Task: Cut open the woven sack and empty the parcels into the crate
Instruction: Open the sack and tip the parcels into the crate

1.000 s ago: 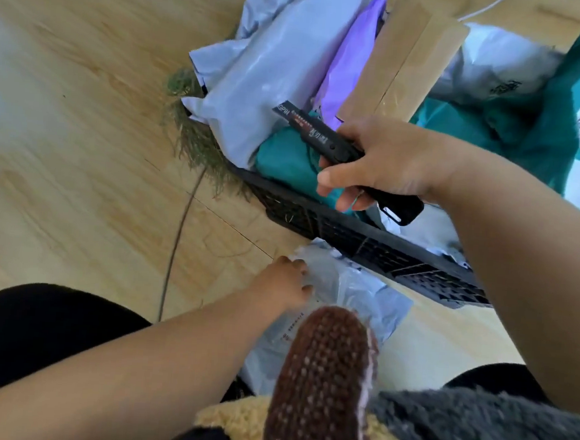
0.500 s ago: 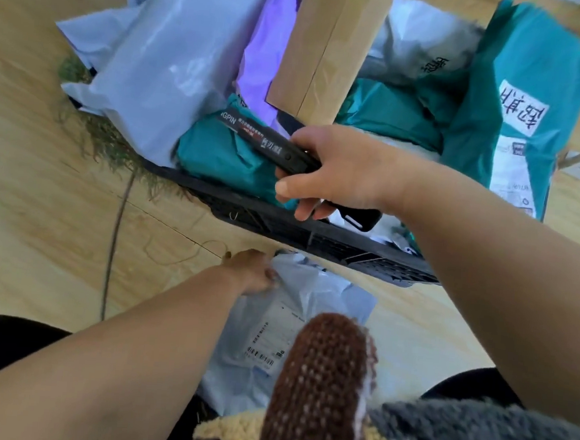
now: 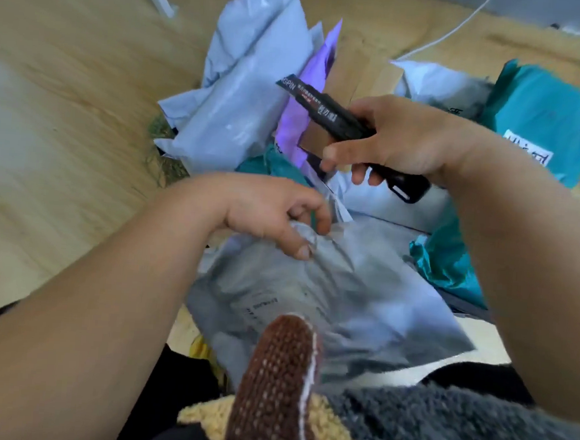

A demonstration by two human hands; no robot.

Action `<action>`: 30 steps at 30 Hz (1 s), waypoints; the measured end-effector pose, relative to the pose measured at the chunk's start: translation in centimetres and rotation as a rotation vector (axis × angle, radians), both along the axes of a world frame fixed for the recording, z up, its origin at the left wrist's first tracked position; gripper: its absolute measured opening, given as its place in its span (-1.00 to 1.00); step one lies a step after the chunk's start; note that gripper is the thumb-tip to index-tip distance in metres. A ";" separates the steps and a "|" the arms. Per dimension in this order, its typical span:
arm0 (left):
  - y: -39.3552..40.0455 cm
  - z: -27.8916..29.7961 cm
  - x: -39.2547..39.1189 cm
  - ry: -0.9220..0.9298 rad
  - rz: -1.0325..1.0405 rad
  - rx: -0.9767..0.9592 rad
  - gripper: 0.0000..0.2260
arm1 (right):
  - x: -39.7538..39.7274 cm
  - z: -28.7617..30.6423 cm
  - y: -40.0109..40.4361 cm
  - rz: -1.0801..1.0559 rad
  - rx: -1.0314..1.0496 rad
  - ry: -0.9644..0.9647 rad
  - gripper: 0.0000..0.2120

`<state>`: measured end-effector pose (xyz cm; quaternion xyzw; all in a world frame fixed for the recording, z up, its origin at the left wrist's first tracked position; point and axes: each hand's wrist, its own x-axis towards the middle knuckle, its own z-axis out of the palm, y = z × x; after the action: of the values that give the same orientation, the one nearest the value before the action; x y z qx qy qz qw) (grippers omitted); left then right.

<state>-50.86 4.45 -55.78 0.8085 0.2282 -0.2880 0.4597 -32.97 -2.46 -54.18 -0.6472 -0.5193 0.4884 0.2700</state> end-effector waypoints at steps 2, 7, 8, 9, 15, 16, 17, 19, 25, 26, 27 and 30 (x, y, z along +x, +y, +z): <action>1.0 2.3 1.4 -0.192 0.245 0.010 -0.73 | 0.9 1.5 0.2 -0.065 0.052 -0.158 -0.89; 2.6 3.1 7.1 -0.453 0.630 0.190 -0.72 | 3.7 3.8 0.8 -0.510 0.256 -0.664 -0.75; 2.9 2.8 8.3 -0.488 0.693 0.240 -0.73 | 4.4 4.2 0.7 -0.584 0.286 -0.716 -0.74; 3.2 2.5 9.6 -0.525 0.758 0.298 -0.75 | 5.0 4.5 0.5 -0.628 0.306 -0.739 -0.74; 4.8 1.4 13.7 -0.657 0.904 0.476 -0.64 | 5.5 2.6 -0.4 -0.721 0.259 -0.625 -0.79; 4.8 1.2 13.4 -0.694 0.941 0.542 -0.61 | 5.3 2.0 -0.6 -0.761 0.242 -0.608 -0.78; 4.6 1.0 13.0 -0.748 0.989 0.622 -0.62 | 4.9 1.3 -0.8 -0.799 0.229 -0.594 -0.77; 3.9 0.5 11.7 -0.837 1.047 0.732 -0.70 | 3.8 -0.2 -0.9 -0.831 0.204 -0.525 -0.76; 4.6 0.1 9.5 -0.875 1.017 0.686 -0.80 | 1.4 -4.5 0.3 -0.723 -0.020 -0.363 -0.72; 5.2 0.7 9.1 -0.901 1.025 0.707 -0.80 | 1.3 -4.5 0.4 -0.719 -0.052 -0.393 -0.71; 5.9 1.3 8.6 -0.918 1.028 0.728 -0.80 | 1.2 -4.2 0.7 -0.726 -0.052 -0.421 -0.73; 8.8 2.8 6.7 -0.915 1.071 0.789 -0.79 | -0.2 -1.6 2.6 -0.764 0.141 -0.491 -0.85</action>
<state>-44.16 13.24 -52.96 0.7300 0.4587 0.4327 0.2636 -33.21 0.18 -55.76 -0.8689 -0.3242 0.1495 0.3428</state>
